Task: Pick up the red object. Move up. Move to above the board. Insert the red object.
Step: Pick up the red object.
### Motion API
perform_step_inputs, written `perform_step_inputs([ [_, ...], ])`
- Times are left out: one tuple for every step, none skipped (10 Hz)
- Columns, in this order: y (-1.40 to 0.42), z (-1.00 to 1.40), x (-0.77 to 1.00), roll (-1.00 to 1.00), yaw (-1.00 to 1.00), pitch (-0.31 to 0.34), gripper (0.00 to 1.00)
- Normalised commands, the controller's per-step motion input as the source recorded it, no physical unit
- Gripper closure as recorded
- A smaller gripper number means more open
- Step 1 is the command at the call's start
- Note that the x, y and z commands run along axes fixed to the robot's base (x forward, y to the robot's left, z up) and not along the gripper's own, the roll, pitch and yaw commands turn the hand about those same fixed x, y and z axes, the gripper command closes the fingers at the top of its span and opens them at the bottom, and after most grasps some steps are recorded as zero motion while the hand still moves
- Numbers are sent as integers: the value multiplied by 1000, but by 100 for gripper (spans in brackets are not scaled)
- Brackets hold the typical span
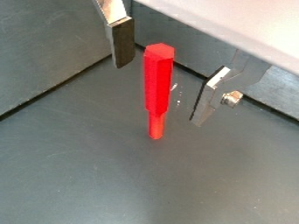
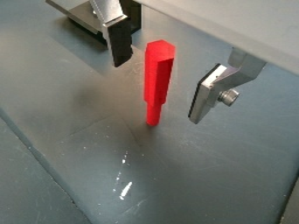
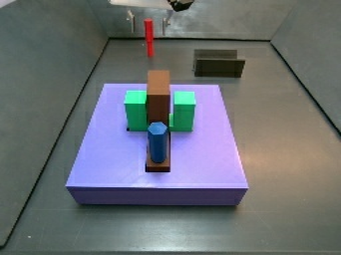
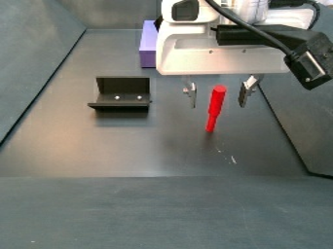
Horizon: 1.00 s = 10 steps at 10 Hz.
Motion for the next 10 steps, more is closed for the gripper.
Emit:
perform_step_inputs([
  [0, 0, 0, 0, 0, 0, 0],
  [0, 0, 0, 0, 0, 0, 100],
  [0, 0, 0, 0, 0, 0, 100],
  [0, 0, 0, 0, 0, 0, 100],
  [0, 0, 0, 0, 0, 0, 100],
  [0, 0, 0, 0, 0, 0, 100],
  [0, 0, 0, 0, 0, 0, 100],
  [0, 0, 0, 0, 0, 0, 100],
  [0, 0, 0, 0, 0, 0, 100],
  [0, 0, 0, 0, 0, 0, 100],
])
